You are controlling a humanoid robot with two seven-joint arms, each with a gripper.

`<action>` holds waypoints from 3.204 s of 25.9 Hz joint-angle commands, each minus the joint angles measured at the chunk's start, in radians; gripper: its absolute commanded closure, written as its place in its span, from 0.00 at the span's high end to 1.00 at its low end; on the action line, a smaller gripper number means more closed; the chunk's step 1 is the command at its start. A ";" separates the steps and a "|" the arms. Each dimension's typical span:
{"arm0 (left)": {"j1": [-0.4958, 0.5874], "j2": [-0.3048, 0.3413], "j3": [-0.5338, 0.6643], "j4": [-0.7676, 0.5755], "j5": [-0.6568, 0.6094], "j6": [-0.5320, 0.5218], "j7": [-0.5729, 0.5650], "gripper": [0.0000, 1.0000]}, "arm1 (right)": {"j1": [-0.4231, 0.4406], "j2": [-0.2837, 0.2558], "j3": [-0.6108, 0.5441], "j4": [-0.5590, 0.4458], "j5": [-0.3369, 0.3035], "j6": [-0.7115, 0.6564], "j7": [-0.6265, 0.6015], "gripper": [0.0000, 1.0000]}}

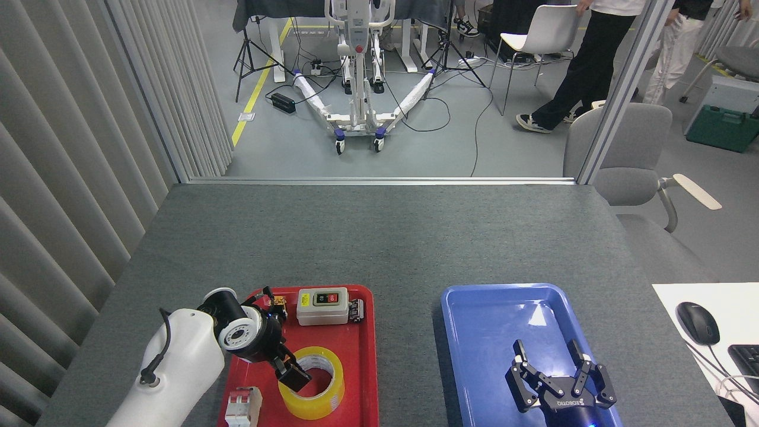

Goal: Place and move tape with both arms
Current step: 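Lower the left gripper into the tape roll's hole and grasp it, then lift the tape roll and carry it toward the blue tray, then hand the tape roll from the left gripper to the right gripper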

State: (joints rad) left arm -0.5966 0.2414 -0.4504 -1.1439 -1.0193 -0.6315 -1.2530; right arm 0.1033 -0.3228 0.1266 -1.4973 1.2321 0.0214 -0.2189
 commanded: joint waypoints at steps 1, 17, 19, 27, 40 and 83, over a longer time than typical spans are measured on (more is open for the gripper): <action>-0.023 -0.024 -0.001 0.036 -0.004 0.001 -0.005 0.99 | -0.002 0.005 -0.004 -0.004 0.001 0.000 -0.001 1.00; -0.017 -0.088 0.015 0.124 -0.028 0.303 -0.134 0.00 | 0.003 0.064 -0.105 -0.032 0.079 -0.034 0.001 1.00; -0.017 -0.088 0.032 0.112 -0.013 0.300 -0.143 0.00 | 0.003 0.062 -0.107 -0.032 0.079 -0.034 0.001 1.00; -0.016 -0.094 0.053 0.110 -0.010 0.302 -0.144 0.00 | 0.003 0.062 -0.117 -0.032 0.081 -0.035 0.001 1.00; -0.003 -0.192 0.214 0.090 0.545 0.029 -0.059 0.00 | 0.010 0.057 -0.119 -0.032 0.082 -0.035 0.001 1.00; 0.014 -0.327 0.177 0.197 0.731 -0.154 -0.012 0.00 | 0.227 -0.067 -0.030 -0.253 0.070 -0.807 -0.139 1.00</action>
State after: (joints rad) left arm -0.5829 -0.0857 -0.2730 -0.9472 -0.2884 -0.7855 -1.2654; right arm 0.3315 -0.3961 0.0616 -1.7503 1.2935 -0.7855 -0.3576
